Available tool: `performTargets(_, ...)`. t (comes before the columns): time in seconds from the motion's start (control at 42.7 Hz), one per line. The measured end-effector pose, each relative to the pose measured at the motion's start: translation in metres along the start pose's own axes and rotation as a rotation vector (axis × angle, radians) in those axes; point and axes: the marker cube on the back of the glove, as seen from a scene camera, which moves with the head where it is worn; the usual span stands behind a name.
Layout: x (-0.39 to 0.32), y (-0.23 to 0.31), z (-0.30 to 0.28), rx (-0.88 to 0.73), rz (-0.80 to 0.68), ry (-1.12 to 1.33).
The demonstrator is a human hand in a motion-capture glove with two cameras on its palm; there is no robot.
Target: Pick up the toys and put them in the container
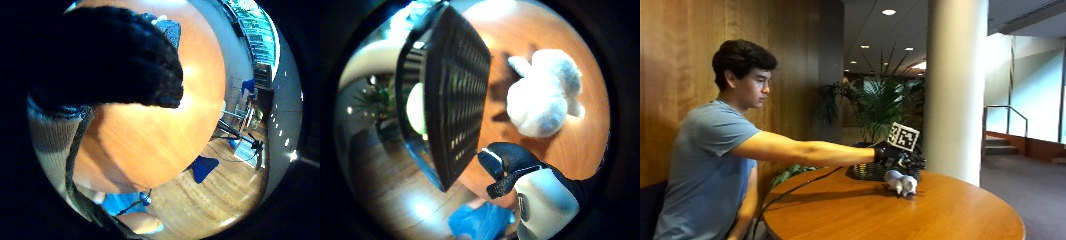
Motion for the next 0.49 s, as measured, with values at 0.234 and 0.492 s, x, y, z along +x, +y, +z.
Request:
performTargets(0.234, -0.009, -0.024, 0.054, -0.108, 0.010, -0.109)
performTargets(0.492, -0.020, -0.034, 0.077, -0.083, 0.012, -0.114)
